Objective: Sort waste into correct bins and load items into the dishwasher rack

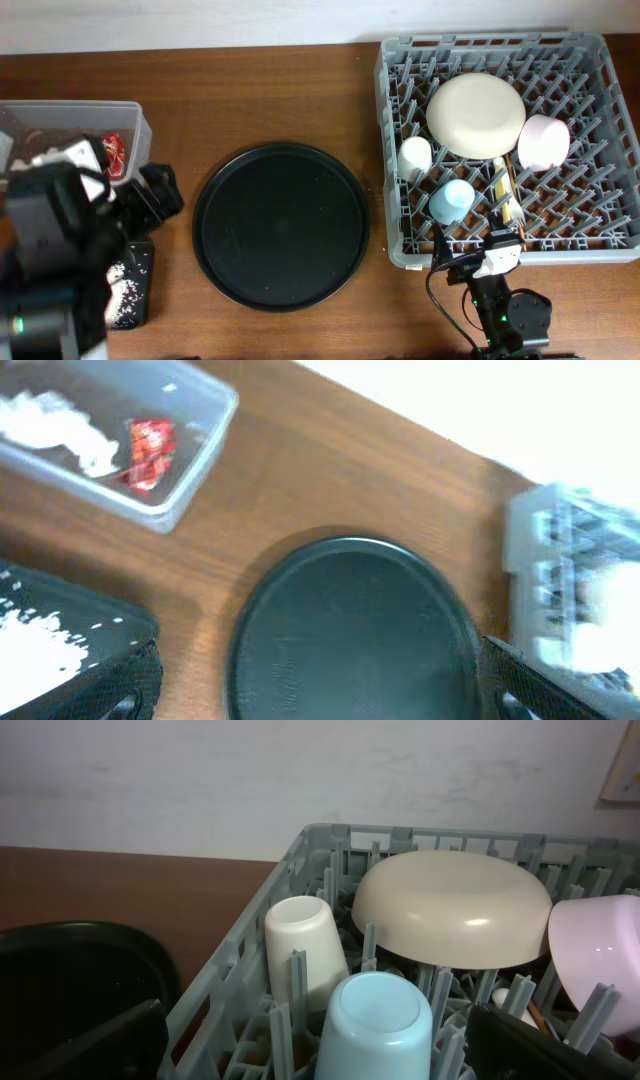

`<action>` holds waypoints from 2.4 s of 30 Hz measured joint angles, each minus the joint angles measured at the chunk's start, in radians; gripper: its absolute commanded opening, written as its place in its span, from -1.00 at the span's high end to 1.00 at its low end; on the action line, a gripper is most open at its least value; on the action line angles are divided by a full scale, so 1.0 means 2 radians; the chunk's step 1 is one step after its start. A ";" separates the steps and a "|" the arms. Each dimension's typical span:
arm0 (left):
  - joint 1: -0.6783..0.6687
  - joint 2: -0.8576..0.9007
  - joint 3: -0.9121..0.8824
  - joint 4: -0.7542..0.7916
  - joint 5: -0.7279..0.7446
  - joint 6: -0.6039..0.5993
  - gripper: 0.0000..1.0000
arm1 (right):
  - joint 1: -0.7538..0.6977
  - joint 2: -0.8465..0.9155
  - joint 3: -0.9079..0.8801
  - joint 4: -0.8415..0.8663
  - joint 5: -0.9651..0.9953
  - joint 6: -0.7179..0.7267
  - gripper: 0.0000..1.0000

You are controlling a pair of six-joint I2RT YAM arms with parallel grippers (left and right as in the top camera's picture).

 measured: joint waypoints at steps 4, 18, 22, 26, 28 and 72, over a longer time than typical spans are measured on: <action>-0.049 -0.079 0.000 0.000 0.000 0.000 -0.99 | 0.000 0.000 0.000 0.000 0.000 0.000 -0.97; -0.110 -0.260 -0.174 0.101 -0.007 0.000 -0.99 | 0.000 0.000 0.000 0.000 0.000 0.000 -0.97; -0.110 -0.317 -0.335 0.258 -0.019 0.000 -0.99 | 0.000 0.000 0.000 0.000 0.000 0.000 -0.97; -0.110 -0.379 -0.467 0.432 -0.025 0.000 -0.99 | 0.000 0.000 0.000 0.000 0.000 0.000 -0.97; -0.110 -0.409 -0.524 0.488 -0.025 0.000 -0.99 | 0.000 -0.001 0.000 0.000 0.000 0.000 -0.97; -0.047 -0.486 -0.678 0.504 -0.028 0.150 -0.99 | 0.000 -0.001 0.000 0.000 0.000 0.000 -0.97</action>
